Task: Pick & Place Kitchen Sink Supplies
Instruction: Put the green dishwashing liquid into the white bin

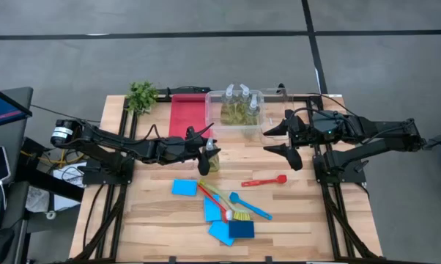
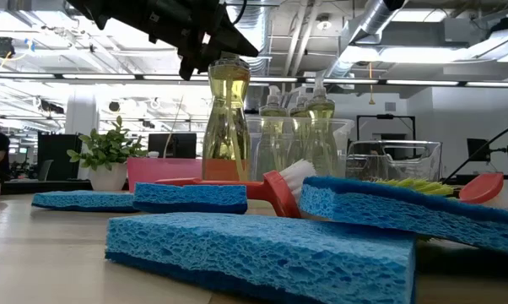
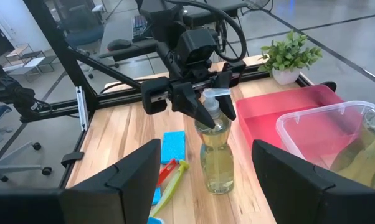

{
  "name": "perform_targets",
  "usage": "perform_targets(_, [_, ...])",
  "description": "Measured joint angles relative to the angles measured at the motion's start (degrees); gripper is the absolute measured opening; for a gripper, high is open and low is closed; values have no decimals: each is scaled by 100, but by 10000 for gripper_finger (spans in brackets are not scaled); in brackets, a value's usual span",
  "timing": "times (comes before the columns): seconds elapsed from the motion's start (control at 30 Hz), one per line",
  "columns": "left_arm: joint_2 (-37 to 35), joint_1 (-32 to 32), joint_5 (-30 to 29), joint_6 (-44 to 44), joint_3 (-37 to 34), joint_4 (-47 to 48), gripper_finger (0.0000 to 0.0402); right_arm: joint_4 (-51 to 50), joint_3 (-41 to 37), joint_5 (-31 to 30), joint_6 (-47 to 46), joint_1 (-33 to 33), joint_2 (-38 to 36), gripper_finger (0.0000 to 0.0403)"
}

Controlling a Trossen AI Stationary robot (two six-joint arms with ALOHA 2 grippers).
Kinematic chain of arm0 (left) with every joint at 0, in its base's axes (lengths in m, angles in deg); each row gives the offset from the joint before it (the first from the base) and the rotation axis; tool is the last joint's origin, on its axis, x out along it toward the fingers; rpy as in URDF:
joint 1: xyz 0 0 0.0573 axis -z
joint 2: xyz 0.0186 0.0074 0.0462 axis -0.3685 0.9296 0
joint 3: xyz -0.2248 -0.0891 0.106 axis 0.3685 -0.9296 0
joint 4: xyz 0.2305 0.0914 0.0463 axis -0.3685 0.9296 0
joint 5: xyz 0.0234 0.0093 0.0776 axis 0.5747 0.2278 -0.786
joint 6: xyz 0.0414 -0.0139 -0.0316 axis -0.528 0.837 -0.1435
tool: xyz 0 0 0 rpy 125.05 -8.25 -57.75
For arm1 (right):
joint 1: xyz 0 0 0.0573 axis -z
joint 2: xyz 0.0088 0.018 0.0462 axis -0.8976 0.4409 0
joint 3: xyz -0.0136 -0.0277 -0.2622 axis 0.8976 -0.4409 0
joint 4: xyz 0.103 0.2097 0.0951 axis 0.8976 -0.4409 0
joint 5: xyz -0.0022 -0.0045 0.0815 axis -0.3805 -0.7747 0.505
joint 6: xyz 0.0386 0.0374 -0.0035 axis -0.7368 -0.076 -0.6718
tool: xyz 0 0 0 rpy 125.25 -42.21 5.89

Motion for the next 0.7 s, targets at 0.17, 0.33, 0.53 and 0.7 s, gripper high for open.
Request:
perform_targets(0.17, [-25, -2, 43, -5, 0, -30, 128, -74, 0, 0, -1, 0, 0, 245])
perform_targets(0.33, [-131, 2, 204, 10, -13, -58, 110, -80, 0, -2, -42, 0, 2, 245])
perform_targets(0.53, [-426, 0, 203, 24, -13, -144, 123, -81, 0, -8, -42, 0, 46, 245])
perform_targets(0.7, [-766, -44, 135, -38, -17, -165, 108, -81, 0, -26, -44, 1, 123, 245])
